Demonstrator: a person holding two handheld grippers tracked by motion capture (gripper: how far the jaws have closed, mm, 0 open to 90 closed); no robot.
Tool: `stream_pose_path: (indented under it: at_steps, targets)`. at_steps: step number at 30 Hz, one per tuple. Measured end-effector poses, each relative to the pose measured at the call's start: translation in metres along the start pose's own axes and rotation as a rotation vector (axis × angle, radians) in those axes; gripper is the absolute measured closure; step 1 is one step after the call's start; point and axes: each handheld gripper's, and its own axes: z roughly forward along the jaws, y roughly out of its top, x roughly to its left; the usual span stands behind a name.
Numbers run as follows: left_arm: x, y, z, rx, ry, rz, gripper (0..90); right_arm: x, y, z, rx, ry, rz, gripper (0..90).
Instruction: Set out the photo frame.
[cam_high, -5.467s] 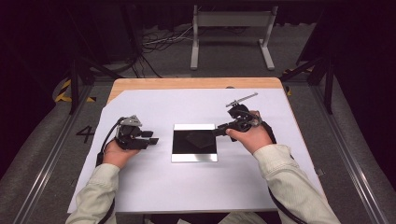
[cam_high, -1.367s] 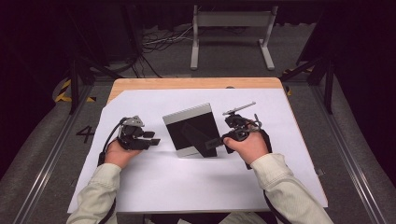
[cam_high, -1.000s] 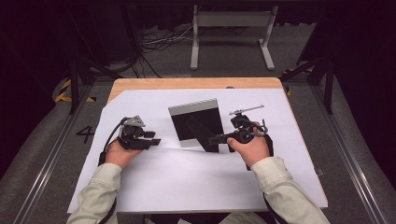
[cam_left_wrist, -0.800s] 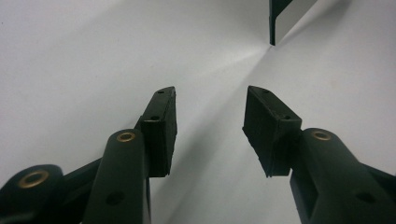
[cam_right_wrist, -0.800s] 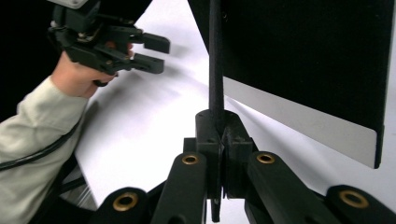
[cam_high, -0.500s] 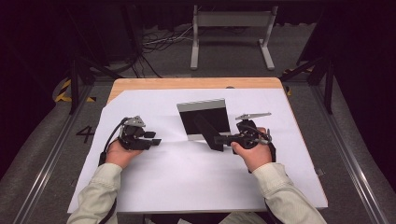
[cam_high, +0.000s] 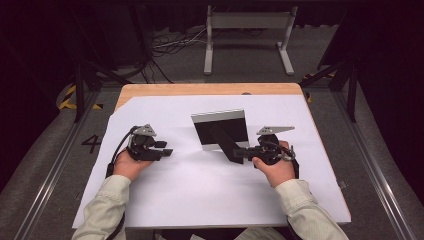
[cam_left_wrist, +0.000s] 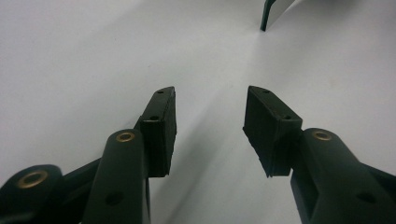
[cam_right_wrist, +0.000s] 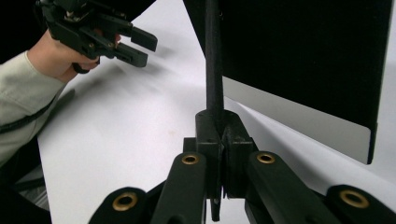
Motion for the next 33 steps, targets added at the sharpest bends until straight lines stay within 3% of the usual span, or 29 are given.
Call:
stream_pose_path:
  at_steps: [4,8,10,14,33]
  targets:
    - [0.000,0.000,0.000,-0.001,0.001,0.001,54.2,-0.004,-0.002,-0.001,0.007,0.005,-0.043,87.2]
    - [-0.001,0.000,0.001,-0.001,0.001,-0.003,54.2,-0.006,-0.005,-0.001,0.023,0.006,-0.139,86.9]
    - [-0.001,0.000,0.001,-0.001,0.001,-0.003,54.1,-0.007,-0.005,-0.001,0.028,0.003,-0.156,86.8]
    - [-0.001,0.001,0.001,0.003,0.002,0.008,54.1,-0.010,-0.009,-0.001,0.075,-0.010,-0.249,85.6]
    - [-0.001,0.001,0.002,0.009,0.002,0.012,54.0,-0.027,-0.017,0.000,0.178,-0.020,-0.349,83.7]
